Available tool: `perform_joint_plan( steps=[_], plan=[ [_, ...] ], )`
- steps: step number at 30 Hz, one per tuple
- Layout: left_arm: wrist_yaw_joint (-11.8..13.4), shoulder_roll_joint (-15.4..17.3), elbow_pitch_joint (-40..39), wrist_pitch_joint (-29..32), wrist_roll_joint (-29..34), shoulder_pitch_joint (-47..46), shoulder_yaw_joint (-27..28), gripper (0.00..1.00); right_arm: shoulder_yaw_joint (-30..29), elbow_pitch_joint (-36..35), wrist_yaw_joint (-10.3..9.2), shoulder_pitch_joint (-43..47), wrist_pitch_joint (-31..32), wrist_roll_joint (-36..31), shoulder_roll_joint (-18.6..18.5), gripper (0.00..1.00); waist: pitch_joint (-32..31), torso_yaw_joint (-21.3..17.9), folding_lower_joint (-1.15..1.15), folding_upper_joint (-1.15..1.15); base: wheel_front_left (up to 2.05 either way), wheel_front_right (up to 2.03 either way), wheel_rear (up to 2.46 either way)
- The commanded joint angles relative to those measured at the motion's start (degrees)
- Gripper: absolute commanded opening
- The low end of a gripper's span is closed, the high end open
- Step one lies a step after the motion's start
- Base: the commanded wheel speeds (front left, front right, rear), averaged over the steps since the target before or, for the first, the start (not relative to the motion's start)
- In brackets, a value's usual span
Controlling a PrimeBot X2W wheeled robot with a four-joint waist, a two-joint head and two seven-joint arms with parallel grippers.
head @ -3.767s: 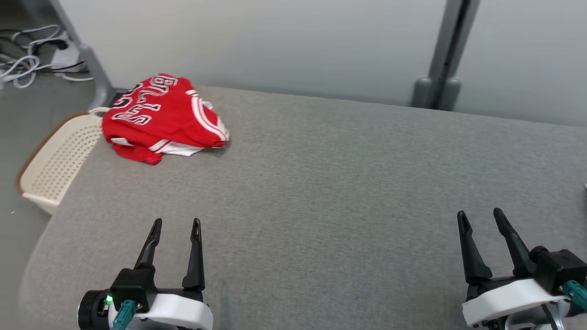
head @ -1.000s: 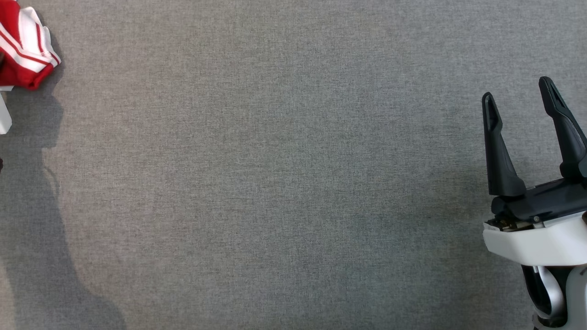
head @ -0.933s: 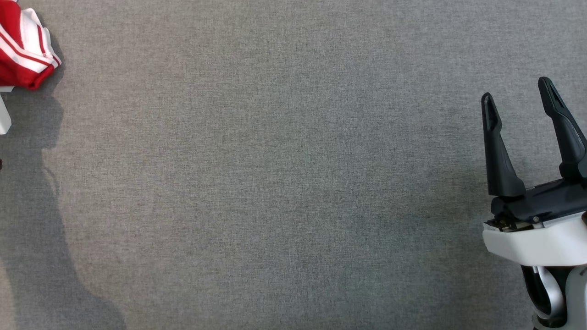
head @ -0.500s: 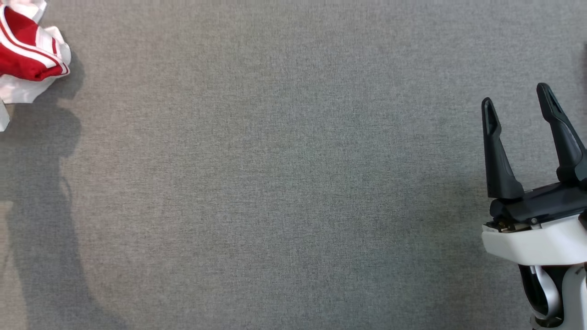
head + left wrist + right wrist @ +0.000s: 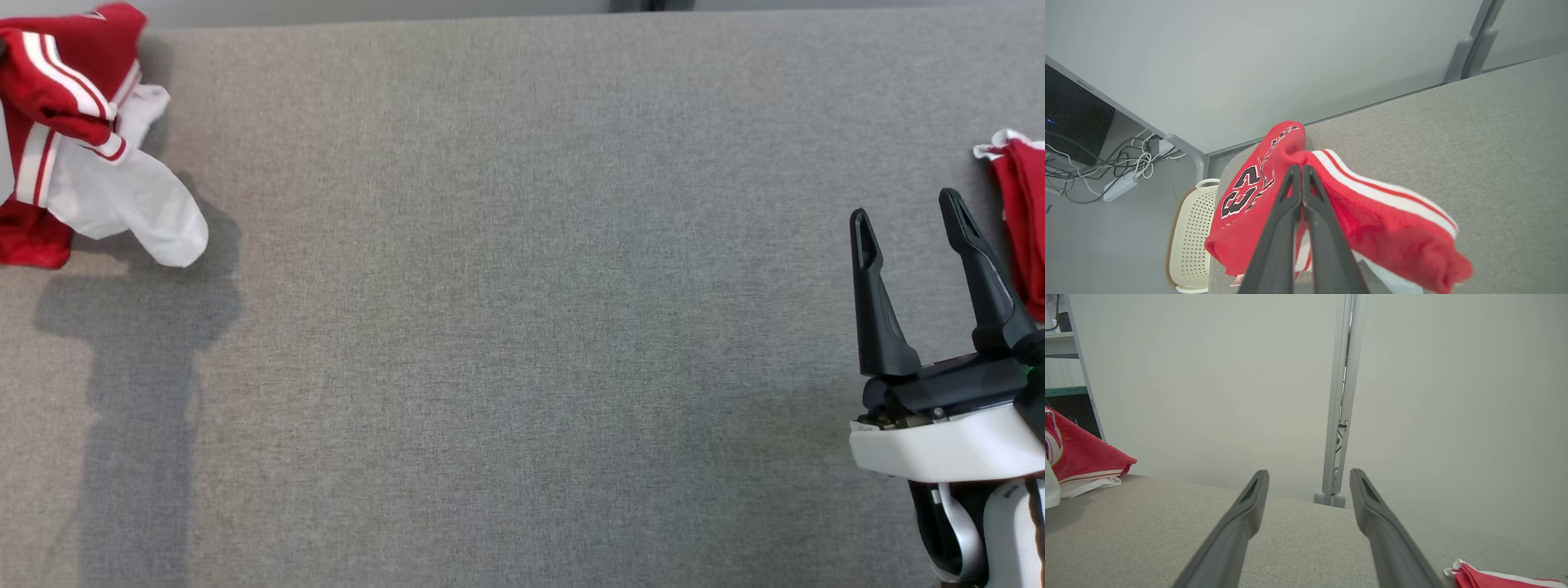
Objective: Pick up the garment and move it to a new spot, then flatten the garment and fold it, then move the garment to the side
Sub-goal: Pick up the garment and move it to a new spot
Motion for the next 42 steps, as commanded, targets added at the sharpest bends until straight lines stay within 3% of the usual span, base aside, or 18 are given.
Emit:
perform_joint_plan(
  steps=[1,9,18,23,29,33,40,42],
  plan=[
    [0.02,0.42,-1.28,0.49,-0.59,-0.98,-0.64,0.00,-0.22,0.39,-0.01,0.51,-0.54,0.39,-0.02,1.00,-1.25,-0.35,0.00,0.00,0.00,0.00,0.00],
    [0.01,2.04,-12.47,3.33,-4.02,-2.84,-6.91,0.00,-0.83,2.39,-0.01,1.86,-2.38,2.16,0.07,1.00,-5.20,-2.54,0.00,0.00,0.00,0.00,0.00],
    [0.01,-0.09,-21.37,2.16,-7.88,-8.05,-15.33,0.00,-1.75,3.60,0.00,3.36,-3.50,3.92,0.08,1.00,-8.49,-6.41,0.00,0.00,0.00,0.00,0.00],
    [0.02,-3.62,-22.37,-0.46,-9.48,-8.81,-19.31,0.00,-1.37,3.92,0.00,3.93,-3.85,4.82,0.08,1.00,-8.76,-8.28,0.00,0.00,0.00,0.00,0.00],
    [0.01,-10.07,-18.63,-7.04,-11.02,-3.06,-23.07,0.00,-0.69,4.90,0.00,3.89,-4.59,6.04,0.08,1.00,-7.69,-10.15,0.00,0.00,0.00,0.00,0.00],
    [0.41,-14.80,-13.20,-12.49,-10.82,2.28,-25.20,0.00,-0.02,5.64,0.00,3.36,-5.01,6.58,0.07,1.00,-6.60,-11.34,0.00,0.00,0.00,0.00,0.00],
    [3.75,-22.88,-0.48,-21.04,-8.96,9.87,-28.01,0.00,1.24,6.96,0.00,2.62,-5.28,7.34,0.07,1.00,-5.05,-13.13,0.00,0.00,0.00,0.00,0.00],
    [4.49,-24.74,2.60,-23.39,-9.23,11.14,-27.76,0.42,1.21,7.21,0.00,2.70,-5.51,7.44,0.07,1.00,-4.84,-13.32,0.00,0.00,0.00,0.00,0.00]
  ],
)
